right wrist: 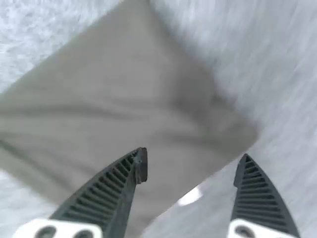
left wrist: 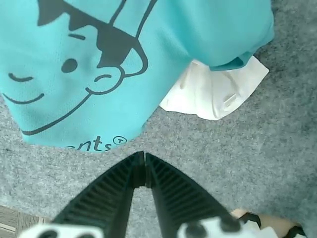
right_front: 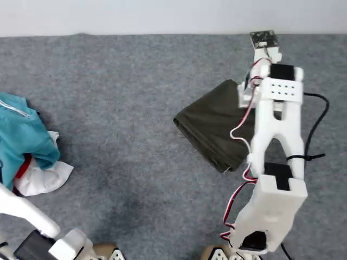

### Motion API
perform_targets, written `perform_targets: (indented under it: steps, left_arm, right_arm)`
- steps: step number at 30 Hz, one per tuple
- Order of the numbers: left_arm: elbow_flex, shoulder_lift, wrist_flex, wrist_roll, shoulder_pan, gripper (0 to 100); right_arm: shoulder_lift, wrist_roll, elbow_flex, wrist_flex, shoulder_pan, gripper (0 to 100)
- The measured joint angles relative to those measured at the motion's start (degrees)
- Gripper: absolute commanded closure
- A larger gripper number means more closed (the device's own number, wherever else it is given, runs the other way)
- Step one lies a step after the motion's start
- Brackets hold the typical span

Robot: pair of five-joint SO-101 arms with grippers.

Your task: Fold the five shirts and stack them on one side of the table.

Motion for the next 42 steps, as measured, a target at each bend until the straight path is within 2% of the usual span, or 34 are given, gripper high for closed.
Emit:
perform_targets:
  steps: [5, 8, 11, 18, 25, 32, 35, 39, 40, 42]
  left_arm:
    - [0.0, 0.0, 0.0, 0.0, 0.0, 99]
    - [0.0, 0.0, 0.0, 0.0, 0.0, 99]
    - [0.0, 0.0, 0.0, 0.0, 0.0, 99]
    - [0.0, 0.0, 0.0, 0.0, 0.0, 99]
    - [0.0, 0.0, 0.0, 0.0, 0.0, 99]
    - [0.0, 0.0, 0.0, 0.0, 0.0, 99]
    - [0.0, 0.0, 0.0, 0.0, 0.0, 99]
    - [0.0, 0.0, 0.0, 0.0, 0.0, 99]
    - [0.0, 0.0, 0.0, 0.0, 0.0, 99]
    - [0.0, 0.0, 0.0, 0.0, 0.0, 99]
  right_arm:
    - [0.0, -21.6, 0.0, 4.9, -3.3, 70.9]
    - [1.5, -28.5, -0.1, 4.5, -4.1, 70.9]
    - [5.6, -32.1, -0.1, 2.0, -3.8, 70.8]
    - [12.8, -35.6, -0.1, -2.3, -4.0, 59.1]
    - [13.8, -36.6, -0.1, -3.2, -3.9, 59.2]
    - [21.1, -37.0, -1.6, -5.9, -4.0, 59.5]
    - [22.9, -37.0, -3.0, -6.2, -3.8, 68.2]
    - [22.9, -37.0, -3.0, -6.2, -3.6, 95.7]
    - [22.9, -37.0, -3.0, -6.2, -3.4, 99.8]
    - [22.7, -35.8, -2.8, -6.2, -2.8, 95.0]
